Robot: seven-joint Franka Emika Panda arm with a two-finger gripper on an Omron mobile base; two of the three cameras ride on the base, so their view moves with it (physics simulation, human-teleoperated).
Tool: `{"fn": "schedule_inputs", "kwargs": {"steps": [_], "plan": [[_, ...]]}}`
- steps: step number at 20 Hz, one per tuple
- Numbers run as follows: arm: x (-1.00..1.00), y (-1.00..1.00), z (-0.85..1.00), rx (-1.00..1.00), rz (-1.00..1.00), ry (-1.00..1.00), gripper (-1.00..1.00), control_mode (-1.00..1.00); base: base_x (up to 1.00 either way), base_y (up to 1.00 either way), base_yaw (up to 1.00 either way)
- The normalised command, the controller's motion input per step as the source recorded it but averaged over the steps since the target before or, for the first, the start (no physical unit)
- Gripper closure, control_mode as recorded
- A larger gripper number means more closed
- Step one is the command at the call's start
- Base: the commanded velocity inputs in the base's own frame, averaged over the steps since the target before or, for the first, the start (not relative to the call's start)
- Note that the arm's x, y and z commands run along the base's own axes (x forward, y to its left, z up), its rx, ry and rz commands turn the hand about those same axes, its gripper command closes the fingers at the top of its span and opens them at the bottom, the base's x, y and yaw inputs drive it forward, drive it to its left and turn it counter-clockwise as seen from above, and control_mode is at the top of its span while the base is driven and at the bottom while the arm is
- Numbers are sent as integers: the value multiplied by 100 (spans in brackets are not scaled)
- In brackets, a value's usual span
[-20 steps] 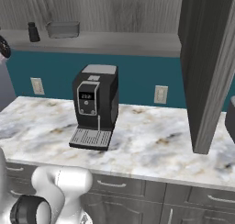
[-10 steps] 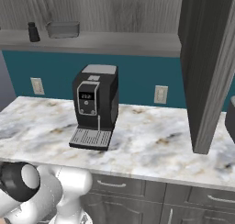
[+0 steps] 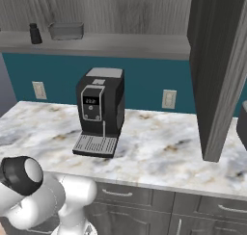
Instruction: The dining table condiment station is running low on shaker. Refill the condiment station by opening the cabinet and taking the shaker from the cabinet and placing it on the dining table.
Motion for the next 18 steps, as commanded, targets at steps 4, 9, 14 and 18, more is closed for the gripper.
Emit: {"fn": "schedule_inputs", "kwargs": {"steps": [4,9,14,18], "plan": [[-5,-100,-6,-14,-36,-23,-100,-100,0,0,0],[1,-100,-11,4,-41,-3,-100,-100,0,0,0],[34,-97,-16,3,-45,0,-100,-100,0,0,0],[87,-69,-2,0,-49,0,-100,-100,0,0,0]]}}
